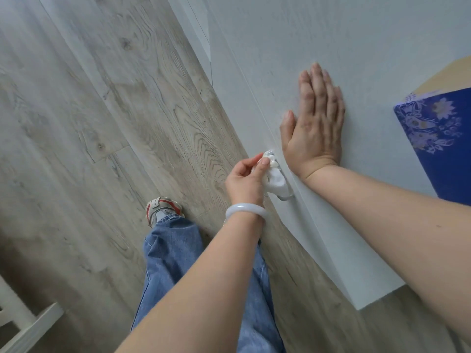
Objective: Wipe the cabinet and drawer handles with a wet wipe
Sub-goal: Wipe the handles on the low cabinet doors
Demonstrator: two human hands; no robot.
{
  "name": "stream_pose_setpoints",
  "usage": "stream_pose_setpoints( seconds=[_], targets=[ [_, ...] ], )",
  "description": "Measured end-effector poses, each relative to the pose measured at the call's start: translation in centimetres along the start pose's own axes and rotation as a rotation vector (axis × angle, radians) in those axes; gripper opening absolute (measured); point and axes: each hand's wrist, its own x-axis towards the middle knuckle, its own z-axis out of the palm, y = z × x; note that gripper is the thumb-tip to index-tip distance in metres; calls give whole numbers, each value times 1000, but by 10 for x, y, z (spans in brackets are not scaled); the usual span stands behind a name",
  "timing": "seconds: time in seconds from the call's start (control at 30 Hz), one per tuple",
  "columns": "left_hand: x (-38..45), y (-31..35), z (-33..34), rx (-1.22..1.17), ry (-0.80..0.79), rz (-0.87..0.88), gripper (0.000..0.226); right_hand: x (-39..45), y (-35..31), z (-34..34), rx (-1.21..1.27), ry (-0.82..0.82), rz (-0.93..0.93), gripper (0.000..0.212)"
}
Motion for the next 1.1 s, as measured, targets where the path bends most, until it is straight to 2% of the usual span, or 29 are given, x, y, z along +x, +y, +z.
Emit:
stream_pose_setpoints(
  seconds=[0.2,0.3,0.47,0.6,0.77,0.9,1.0,1.1],
  targets=[
    [-6,-10,7,-196,95,-35,14,1,0,0,-7,-1,0,65],
    [-12,-19,8,-254,158,-110,13,0,0,0,-2,1,2,65],
    [-34,-47,-1,-124,163,-203,11,0,1,-2,-2,-11,1,65],
    [-25,-31,1,10,98,-135,14,0,0,-1,-3,-7,1,65],
    [-7,-9,5,-7,79,-62,17,0,-1,-1,-10,0,5,65],
    [-26,-37,-2,111,73,-154,15,0,-1,-1,-8,-2,5,65],
    [-29,-48,-10,203,41,-223,28,0,0,-2,-11,2,4,65],
    [-14,-29,-9,265,34,-128,31,-1,0,-1,-8,1,2,65]
  ],
)
